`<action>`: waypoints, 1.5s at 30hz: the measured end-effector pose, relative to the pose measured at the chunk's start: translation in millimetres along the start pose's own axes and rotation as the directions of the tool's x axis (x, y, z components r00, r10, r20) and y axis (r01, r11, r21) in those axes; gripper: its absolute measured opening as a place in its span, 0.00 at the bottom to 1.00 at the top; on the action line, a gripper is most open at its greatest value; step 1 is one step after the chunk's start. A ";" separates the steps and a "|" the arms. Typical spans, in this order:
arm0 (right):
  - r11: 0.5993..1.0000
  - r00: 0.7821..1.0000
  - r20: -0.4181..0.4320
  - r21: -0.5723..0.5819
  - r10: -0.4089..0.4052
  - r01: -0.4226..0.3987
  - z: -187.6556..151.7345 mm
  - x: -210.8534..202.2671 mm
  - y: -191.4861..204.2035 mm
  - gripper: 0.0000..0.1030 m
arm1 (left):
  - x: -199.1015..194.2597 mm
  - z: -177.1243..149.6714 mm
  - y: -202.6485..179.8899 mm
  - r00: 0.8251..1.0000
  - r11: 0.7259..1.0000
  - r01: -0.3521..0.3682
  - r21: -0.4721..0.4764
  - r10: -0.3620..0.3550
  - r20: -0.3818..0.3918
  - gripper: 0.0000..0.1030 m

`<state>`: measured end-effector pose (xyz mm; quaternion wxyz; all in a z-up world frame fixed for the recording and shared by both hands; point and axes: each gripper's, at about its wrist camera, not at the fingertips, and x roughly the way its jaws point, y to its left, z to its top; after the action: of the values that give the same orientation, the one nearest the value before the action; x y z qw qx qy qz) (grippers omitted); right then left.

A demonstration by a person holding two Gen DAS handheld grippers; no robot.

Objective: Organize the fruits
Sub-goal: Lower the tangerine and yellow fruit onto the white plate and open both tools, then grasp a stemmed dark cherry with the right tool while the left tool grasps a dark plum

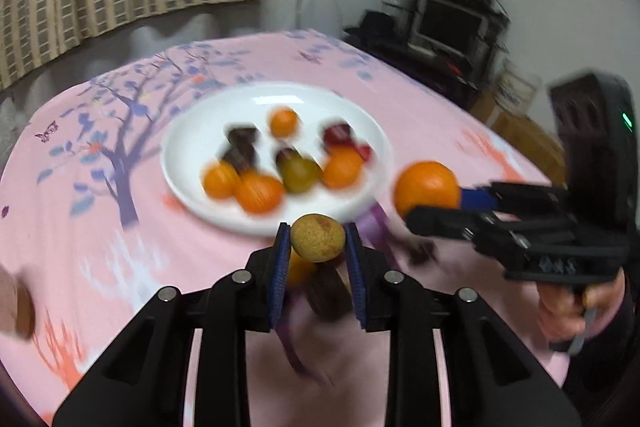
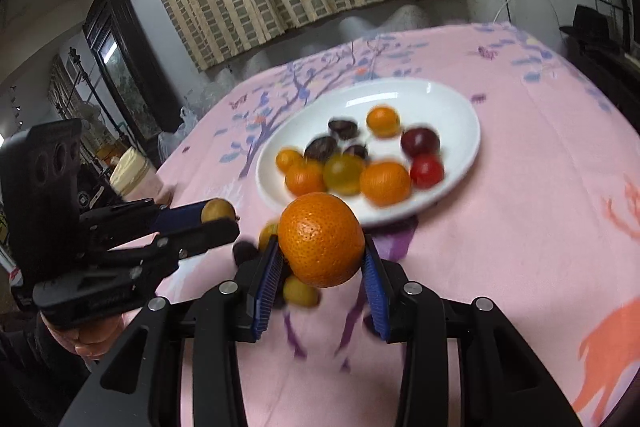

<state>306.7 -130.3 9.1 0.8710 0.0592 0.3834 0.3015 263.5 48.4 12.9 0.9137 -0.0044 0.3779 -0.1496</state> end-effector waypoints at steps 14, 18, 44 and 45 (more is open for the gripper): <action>0.990 0.989 -0.062 -0.038 -0.134 0.132 69.2 98.4 -27.4 0.39 | 113.9 79.5 68.2 0.993 0.986 -0.106 -0.129 0.098 -0.064 0.26; 0.990 0.989 -0.071 -0.067 -0.127 0.123 67.3 99.6 -21.9 0.52 | 123.2 79.7 75.8 0.989 0.978 -0.131 -0.163 0.118 -0.083 0.54; 0.970 0.986 -0.080 -0.208 -0.148 0.128 -37.7 3.1 0.6 0.69 | -7.0 -54.0 70.0 0.962 0.935 -0.274 -0.227 0.269 -0.054 0.95; 0.967 0.985 -0.086 -0.219 -0.149 0.127 -41.0 2.5 2.7 0.69 | -7.1 -56.7 71.8 0.964 0.934 -0.267 -0.235 0.260 -0.061 0.95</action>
<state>277.9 -131.9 -20.2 0.8705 -0.0768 0.3959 0.2820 239.0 124.9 -31.4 0.9125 -0.0627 0.4037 0.0215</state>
